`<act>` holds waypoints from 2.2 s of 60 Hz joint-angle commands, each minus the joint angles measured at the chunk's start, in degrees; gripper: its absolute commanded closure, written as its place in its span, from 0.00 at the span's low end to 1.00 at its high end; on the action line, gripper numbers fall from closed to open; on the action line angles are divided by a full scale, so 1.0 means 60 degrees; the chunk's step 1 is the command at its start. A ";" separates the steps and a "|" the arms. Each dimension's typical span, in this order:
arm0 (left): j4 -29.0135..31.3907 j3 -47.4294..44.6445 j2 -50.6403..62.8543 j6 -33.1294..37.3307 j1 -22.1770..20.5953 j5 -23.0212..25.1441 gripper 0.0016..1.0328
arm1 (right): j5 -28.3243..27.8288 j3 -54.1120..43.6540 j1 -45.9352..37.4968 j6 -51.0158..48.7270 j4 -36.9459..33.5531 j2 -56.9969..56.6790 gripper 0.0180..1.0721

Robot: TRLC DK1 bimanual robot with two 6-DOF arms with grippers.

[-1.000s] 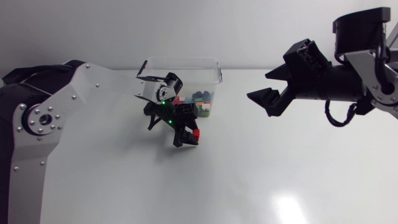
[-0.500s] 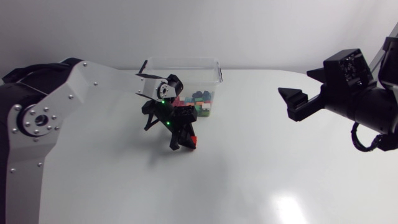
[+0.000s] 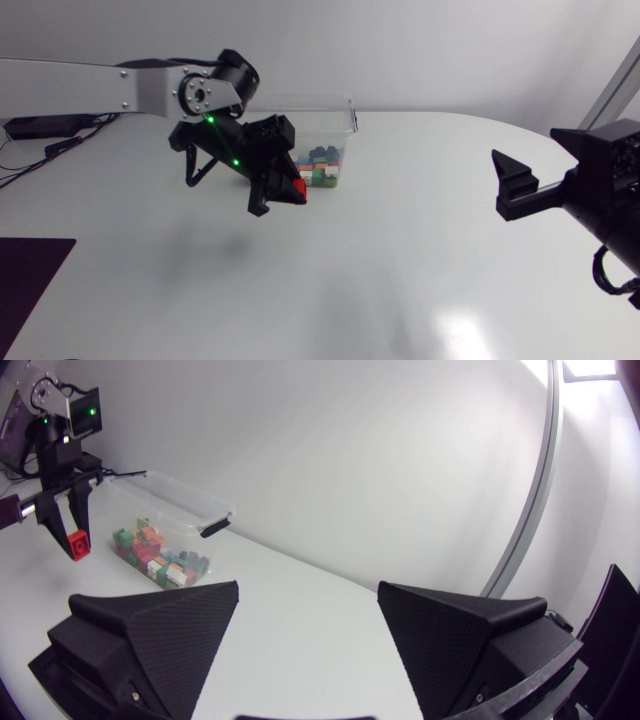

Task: Place the duplo bricks in the container

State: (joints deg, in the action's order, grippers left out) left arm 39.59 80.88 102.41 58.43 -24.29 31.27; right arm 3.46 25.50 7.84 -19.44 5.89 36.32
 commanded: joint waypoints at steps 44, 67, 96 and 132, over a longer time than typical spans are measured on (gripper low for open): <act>-0.5632 0.0480 -0.0223 -0.5916 0.1105 -0.3307 0.69 | 0.0345 -0.3488 -0.1072 0.0208 0.0073 -0.4221 0.05; -0.6452 0.2355 0.1638 -0.6311 0.1090 -0.4449 0.69 | 0.0404 -0.4264 -0.1233 0.0164 -0.0586 -0.5701 0.05; -0.4021 0.4947 0.2766 -0.6619 0.0929 -0.4654 0.04 | 0.0419 -0.4279 -0.1482 0.0208 -0.0806 -0.5877 0.05; -0.4577 0.0919 -0.1365 -0.6414 0.1412 -0.4816 0.04 | 0.0433 -0.4279 -0.1511 0.0164 -0.0791 -0.6096 0.05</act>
State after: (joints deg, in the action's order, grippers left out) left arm 14.52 91.68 101.12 19.55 -17.43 3.16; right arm 5.48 0.99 -1.23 -19.46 1.45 0.03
